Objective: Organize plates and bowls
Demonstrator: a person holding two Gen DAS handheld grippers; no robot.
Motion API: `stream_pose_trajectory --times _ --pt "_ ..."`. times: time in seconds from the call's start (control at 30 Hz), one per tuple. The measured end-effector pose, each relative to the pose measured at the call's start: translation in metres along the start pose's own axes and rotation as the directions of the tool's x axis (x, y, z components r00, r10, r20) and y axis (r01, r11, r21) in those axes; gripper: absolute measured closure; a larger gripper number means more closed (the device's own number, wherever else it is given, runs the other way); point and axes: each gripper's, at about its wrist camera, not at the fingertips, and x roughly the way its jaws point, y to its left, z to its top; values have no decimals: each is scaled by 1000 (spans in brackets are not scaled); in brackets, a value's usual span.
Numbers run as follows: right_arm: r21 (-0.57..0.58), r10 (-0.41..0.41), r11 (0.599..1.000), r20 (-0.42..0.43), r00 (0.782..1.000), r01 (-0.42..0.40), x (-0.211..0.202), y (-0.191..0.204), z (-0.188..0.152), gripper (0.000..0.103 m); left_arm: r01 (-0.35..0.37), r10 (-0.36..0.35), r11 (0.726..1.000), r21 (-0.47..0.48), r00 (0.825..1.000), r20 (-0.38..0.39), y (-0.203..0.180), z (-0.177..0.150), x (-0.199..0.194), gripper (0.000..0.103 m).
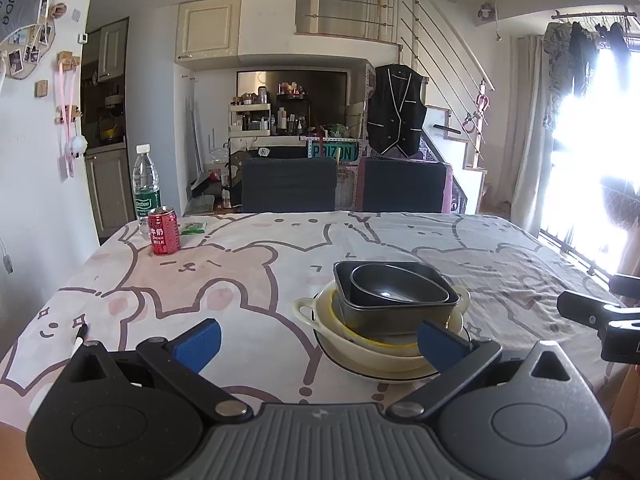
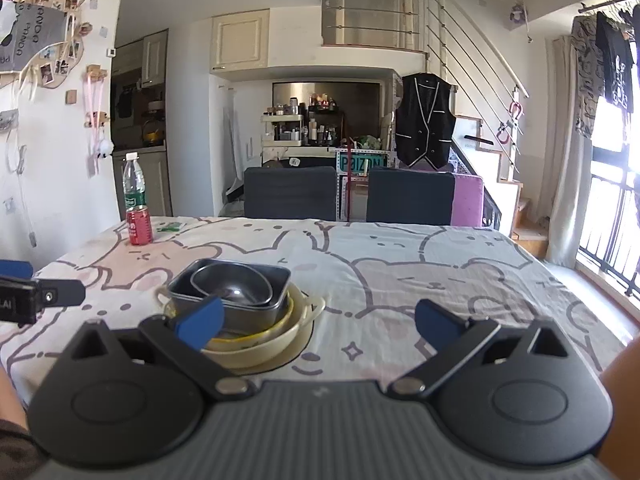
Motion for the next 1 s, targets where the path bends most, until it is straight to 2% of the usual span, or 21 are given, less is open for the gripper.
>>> stream_pose_trajectory --times 0.17,1.0 --pt "2 -6 1000 6 1000 6 -1 0 -1 0 -2 1 1000 24 1000 9 -5 -1 -1 0" --pt "-5 0 1000 10 1000 0 0 5 -5 0 6 -6 1000 6 1000 3 -2 -1 -1 0"
